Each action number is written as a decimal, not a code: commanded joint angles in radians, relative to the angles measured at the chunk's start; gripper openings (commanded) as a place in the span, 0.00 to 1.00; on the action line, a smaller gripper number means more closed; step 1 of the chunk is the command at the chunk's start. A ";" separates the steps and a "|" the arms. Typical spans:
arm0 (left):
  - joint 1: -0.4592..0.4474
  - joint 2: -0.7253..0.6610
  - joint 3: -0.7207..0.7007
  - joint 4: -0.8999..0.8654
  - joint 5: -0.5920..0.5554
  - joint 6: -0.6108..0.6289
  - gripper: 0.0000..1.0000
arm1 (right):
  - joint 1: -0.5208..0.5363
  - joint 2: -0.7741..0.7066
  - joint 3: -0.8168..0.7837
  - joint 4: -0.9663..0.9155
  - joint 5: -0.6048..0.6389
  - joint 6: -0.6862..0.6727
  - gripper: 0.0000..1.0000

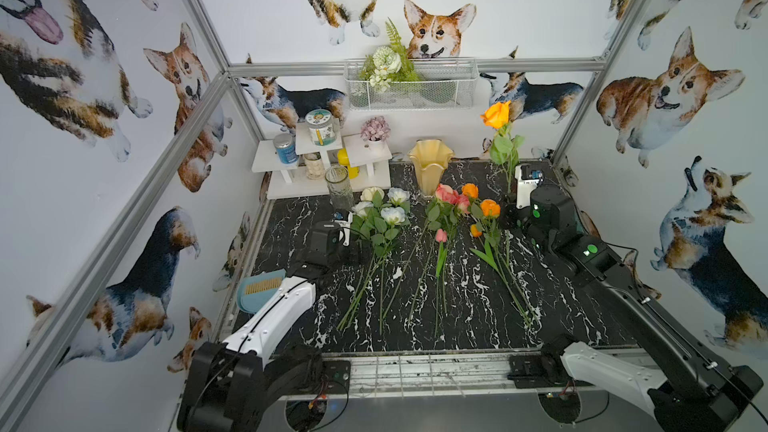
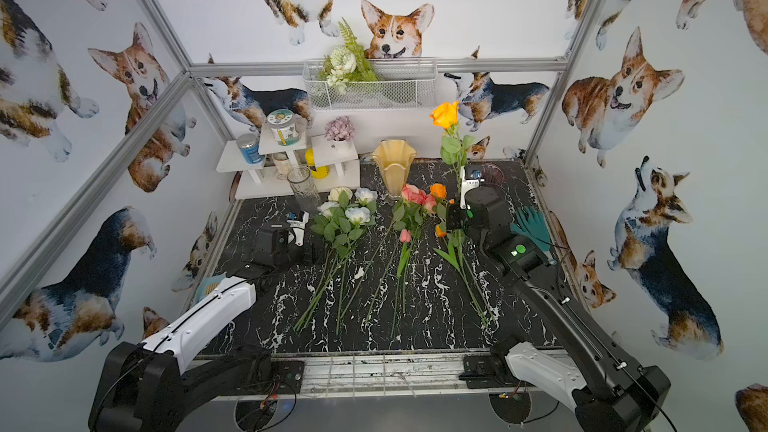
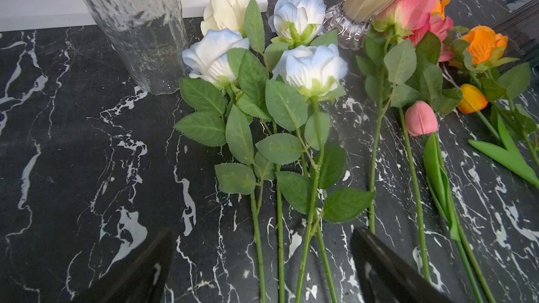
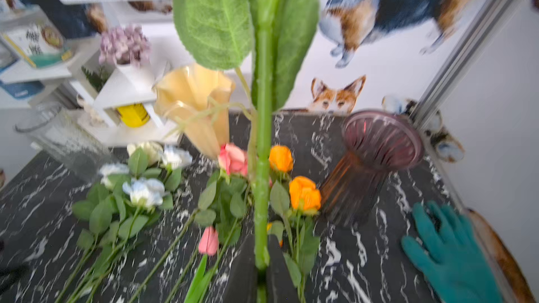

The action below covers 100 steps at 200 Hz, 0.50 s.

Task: Arrange the flowers in different vases according to their variety
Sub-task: Pick up the flower at the center of the board, then insert the flower into the vase.

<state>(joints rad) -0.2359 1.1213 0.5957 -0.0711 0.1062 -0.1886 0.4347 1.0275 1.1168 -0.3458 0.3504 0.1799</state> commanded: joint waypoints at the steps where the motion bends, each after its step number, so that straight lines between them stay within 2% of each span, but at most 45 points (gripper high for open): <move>1: -0.005 -0.005 0.007 0.006 0.001 0.005 1.00 | -0.038 0.045 0.062 0.154 0.091 -0.118 0.00; 66: -0.014 -0.002 0.006 0.004 -0.006 0.010 1.00 | -0.254 0.195 0.150 0.482 0.052 -0.166 0.00; 100: -0.019 -0.003 0.006 0.001 -0.009 0.011 1.00 | -0.335 0.277 0.185 0.603 0.033 -0.170 0.00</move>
<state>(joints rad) -0.2504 1.1198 0.5957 -0.0719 0.1024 -0.1879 0.1341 1.2655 1.2831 0.0856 0.4030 0.0311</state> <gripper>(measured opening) 0.998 0.088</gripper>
